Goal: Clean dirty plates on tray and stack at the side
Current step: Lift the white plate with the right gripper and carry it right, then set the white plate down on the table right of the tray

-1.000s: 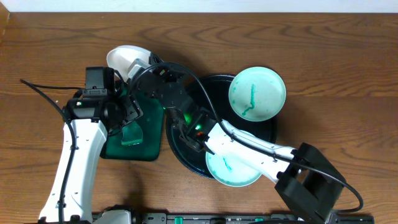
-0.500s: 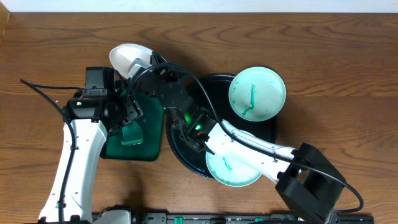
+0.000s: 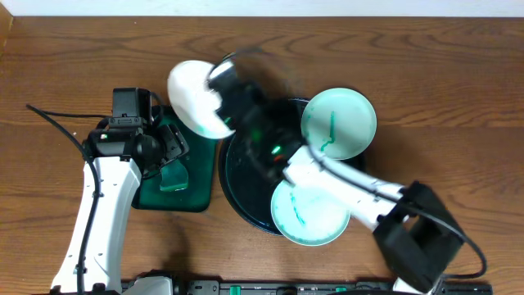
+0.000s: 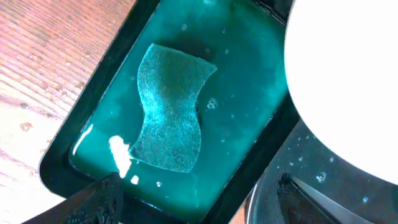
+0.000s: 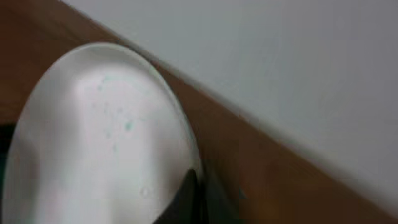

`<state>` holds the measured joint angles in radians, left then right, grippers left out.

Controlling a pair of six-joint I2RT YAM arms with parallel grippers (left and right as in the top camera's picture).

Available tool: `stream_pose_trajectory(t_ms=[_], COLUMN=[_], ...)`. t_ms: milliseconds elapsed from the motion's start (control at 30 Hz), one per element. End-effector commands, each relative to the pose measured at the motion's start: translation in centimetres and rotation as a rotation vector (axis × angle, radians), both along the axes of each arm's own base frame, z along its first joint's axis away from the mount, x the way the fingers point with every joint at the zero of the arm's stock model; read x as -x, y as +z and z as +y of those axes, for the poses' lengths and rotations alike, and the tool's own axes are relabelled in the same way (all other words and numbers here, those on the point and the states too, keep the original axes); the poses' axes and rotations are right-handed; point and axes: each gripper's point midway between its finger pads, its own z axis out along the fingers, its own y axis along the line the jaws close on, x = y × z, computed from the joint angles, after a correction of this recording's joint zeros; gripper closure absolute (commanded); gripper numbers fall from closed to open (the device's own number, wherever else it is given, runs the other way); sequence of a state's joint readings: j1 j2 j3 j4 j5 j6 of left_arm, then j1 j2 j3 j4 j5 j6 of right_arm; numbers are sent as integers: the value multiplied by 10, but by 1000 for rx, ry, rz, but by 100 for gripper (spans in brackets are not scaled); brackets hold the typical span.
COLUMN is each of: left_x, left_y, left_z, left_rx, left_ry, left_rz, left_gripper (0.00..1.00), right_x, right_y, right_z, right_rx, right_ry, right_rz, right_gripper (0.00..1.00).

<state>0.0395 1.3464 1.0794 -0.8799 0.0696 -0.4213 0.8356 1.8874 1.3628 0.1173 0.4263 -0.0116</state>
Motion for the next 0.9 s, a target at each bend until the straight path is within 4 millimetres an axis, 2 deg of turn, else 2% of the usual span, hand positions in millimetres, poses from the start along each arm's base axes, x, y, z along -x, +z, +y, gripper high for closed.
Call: stream_pose_trajectory(t_ms=[0,67,133,200,233,267,333,533,633,700,767,867], left_x=[-3,-3,-3,-3,-3,-3,-3,-3,-3,-3,-3,-3], left_y=[5,5,5,5,5,5,5,5,5,5,5,5], left_z=[2,2,2,2,2,2,2,2,2,2,2,2], left_rx=[-4,-4,-4,-4,-4,-4,-4,-4,-4,-4,-4,-4], left_ry=[5,5,5,5,5,5,5,5,5,5,5,5], left_rz=[-14,-14,-14,-14,-14,-14,-14,-14,-14,-14,-14,-14], left_gripper=[20,20,20,20,20,20,20,20,20,20,20,20], right_x=[-2,-5,-10,-15,-17,-18,-18,2,20,35,52,71], right_y=[40,54,63,66,64,62,52,-10,-43,-65,-88,-117], right_z=[-5,-24,-56,-97,-123,-143,-196,-362,-429,-465,-492,-511], right_rx=[-497,-579,-621,-630,-631,-631,-630,-643,-670,-690,-693,-686], right_ry=[87,139,135,87,33,-11,-149,-631,-819,-938,-1045,-1120], right_rz=[256,335,397,443,470,491,548,732,813,872,931,1009], right_gripper=[99,99,99,99,99,99,99,99,99,99,99,99])
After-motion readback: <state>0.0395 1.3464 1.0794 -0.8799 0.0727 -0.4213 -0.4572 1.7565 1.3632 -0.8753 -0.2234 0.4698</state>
